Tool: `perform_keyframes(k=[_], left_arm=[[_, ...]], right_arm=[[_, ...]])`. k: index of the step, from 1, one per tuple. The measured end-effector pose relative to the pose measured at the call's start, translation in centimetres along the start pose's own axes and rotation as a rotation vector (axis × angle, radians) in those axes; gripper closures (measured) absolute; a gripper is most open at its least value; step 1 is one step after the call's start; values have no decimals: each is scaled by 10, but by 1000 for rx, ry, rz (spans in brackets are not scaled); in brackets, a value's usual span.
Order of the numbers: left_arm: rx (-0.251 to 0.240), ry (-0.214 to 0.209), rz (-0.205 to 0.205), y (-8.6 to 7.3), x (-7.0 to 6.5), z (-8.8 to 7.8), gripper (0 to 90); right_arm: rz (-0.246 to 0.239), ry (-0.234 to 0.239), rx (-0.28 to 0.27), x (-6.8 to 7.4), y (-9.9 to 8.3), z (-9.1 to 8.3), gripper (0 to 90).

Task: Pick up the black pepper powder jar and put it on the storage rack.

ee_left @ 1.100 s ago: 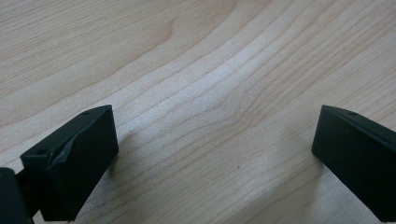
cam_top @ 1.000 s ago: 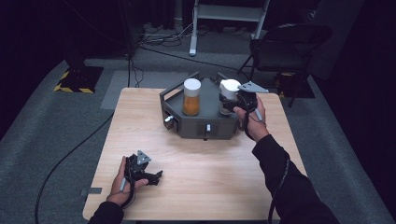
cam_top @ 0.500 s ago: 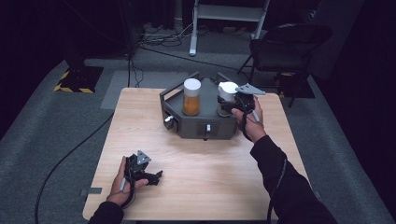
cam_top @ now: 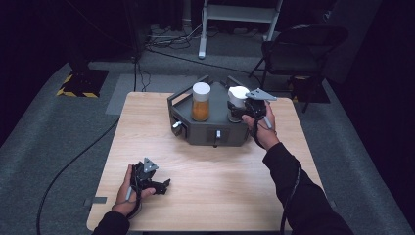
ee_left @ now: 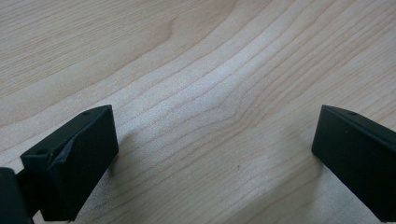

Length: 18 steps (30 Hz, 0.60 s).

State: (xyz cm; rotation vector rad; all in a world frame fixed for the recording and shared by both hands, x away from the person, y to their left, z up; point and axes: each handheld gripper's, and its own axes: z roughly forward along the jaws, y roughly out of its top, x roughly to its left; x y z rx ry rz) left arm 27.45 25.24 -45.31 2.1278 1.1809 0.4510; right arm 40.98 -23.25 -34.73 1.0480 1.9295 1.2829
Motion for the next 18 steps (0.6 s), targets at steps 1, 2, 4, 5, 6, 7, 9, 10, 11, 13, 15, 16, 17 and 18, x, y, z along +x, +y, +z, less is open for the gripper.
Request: perform_keyframes(k=[1,2,4,5,6,7,9,10,11,13,15,16,17,18], left_arm=[[0,0,0,0,0,0,4],[0,0,0,0,0,0,4],[0,0,0,0,0,0,4],[0,0,0,0,0,0,4],[0,0,0,0,0,0,4],[0,0,0,0,0,0,4],[0,-2,1,0,0,0,4],[0,-2,1,0,0,0,4],[0,-3,1,0,0,0,4],[0,-3,2,0,0,0,4],[-1,-4,2,0,0,0,4],[0,-4,1,0,0,0,4],[0,-4,2,0,0,0,4],[-1,-4,2,0,0,0,4]], right_arm=[[-5,-1,0,0,0,0,291],[-6,-3,0,1,0,0,290],[-11,-6,3,2,1,0,287],[-15,-8,4,2,1,0,282],[-17,-9,6,2,1,0,275],[-22,-9,10,2,1,1,273],[-35,-7,14,2,2,1,241],[-35,-7,16,2,2,1,232],[-37,-3,19,2,2,1,224],[-45,5,24,1,3,1,204],[-51,0,25,2,3,2,177],[-49,3,24,1,3,2,171],[-45,10,24,0,3,2,163],[-50,11,27,0,4,2,156]])
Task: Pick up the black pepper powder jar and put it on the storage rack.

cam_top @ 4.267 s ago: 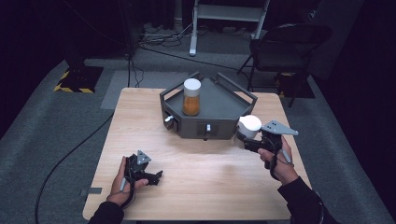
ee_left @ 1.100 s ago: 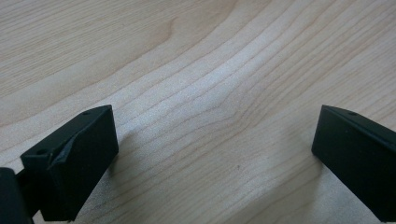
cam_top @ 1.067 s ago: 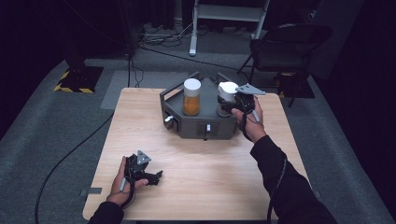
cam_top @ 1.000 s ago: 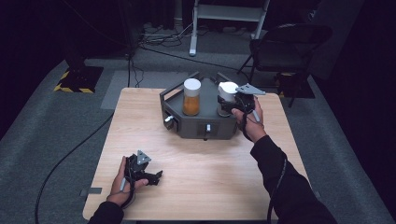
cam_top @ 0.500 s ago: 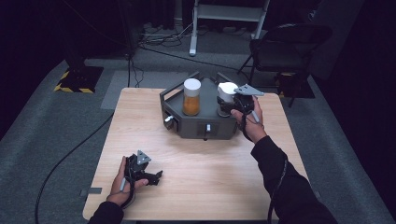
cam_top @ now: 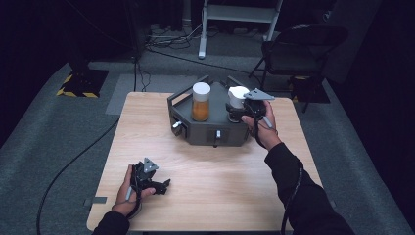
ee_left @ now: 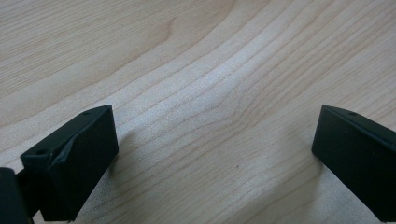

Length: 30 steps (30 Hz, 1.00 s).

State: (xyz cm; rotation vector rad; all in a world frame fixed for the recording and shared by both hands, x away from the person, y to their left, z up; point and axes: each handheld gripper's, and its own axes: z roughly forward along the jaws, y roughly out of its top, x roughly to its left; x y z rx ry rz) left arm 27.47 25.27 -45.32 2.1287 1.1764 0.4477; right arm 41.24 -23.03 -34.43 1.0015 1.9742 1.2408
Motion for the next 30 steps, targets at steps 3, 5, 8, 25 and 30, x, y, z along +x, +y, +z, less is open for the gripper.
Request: perform_keyframes(k=[3,5,8,25,30], left_arm=[[0,0,0,0,0,0,4],[0,0,2,0,0,0,4],[0,0,2,0,0,0,4],[0,0,2,0,0,0,4],[0,-1,2,0,0,0,4]], right_arm=[[-1,0,7,0,1,1,107],[-5,-10,3,2,0,1,78],[-24,-19,-4,4,-1,-1,38],[-64,-29,-23,5,3,-15,25],[-59,-38,-40,7,-2,-23,25]])
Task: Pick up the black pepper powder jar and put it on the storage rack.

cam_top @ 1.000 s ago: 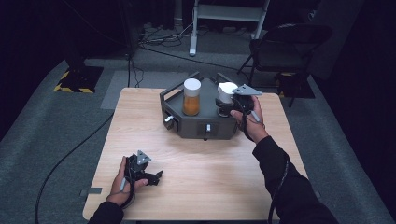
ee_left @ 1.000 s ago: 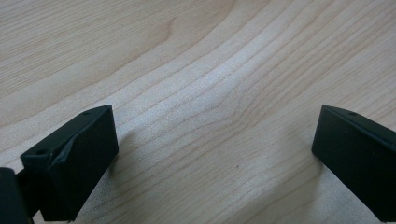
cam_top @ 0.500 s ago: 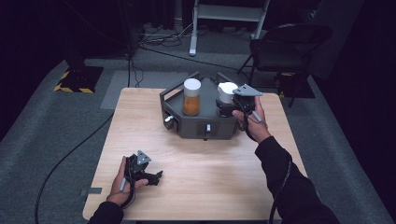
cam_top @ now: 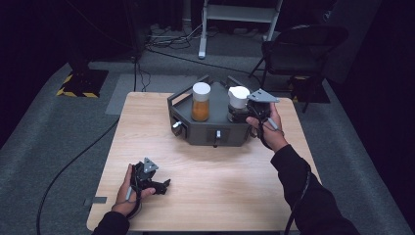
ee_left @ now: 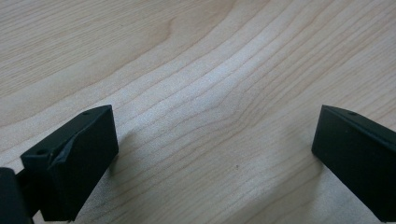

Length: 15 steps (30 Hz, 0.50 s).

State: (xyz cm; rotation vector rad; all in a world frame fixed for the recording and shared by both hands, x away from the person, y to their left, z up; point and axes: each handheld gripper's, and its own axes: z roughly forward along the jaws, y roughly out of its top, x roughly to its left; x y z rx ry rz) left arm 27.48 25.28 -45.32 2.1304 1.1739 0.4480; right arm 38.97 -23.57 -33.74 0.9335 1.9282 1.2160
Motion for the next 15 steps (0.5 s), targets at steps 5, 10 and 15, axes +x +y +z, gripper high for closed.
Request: perform_keyframes(k=[5,10,15], left_arm=[[0,0,0,0,0,0,4],[0,0,0,0,0,0,4],[0,0,0,0,0,0,4]], right_arm=[[-17,-14,-6,2,-7,-8,25],[-25,-15,-13,4,-13,-17,25],[-44,-7,-20,7,-21,-25,25]])
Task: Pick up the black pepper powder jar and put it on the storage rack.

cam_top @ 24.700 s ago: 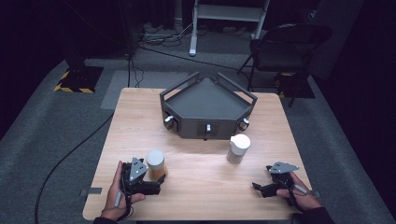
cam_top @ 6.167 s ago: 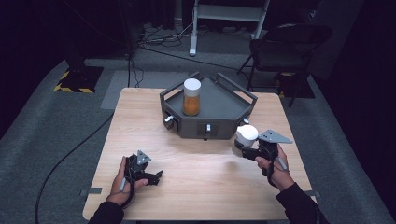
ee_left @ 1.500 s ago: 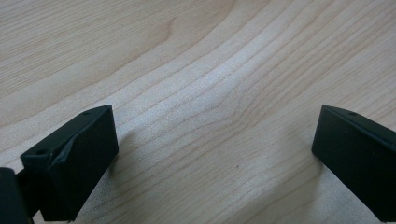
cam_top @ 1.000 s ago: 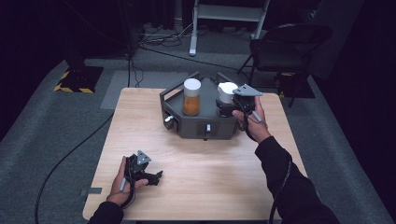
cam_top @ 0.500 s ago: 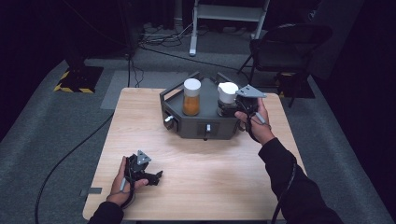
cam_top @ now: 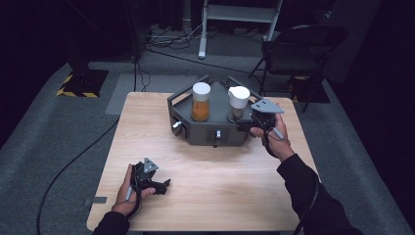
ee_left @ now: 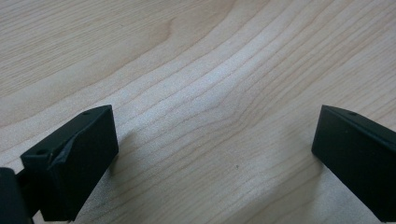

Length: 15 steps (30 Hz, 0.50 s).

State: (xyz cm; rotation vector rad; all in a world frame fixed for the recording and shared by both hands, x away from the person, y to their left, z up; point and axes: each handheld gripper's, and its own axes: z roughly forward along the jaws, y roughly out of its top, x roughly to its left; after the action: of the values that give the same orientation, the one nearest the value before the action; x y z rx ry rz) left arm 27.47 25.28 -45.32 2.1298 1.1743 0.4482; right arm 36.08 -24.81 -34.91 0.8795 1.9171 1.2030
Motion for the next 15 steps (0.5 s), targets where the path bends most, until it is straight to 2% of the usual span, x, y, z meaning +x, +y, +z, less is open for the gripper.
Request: perform_keyframes(k=[15], left_arm=[[0,0,0,0,0,0,4]], right_arm=[[-52,25,-20,15,-32,-21,25]])
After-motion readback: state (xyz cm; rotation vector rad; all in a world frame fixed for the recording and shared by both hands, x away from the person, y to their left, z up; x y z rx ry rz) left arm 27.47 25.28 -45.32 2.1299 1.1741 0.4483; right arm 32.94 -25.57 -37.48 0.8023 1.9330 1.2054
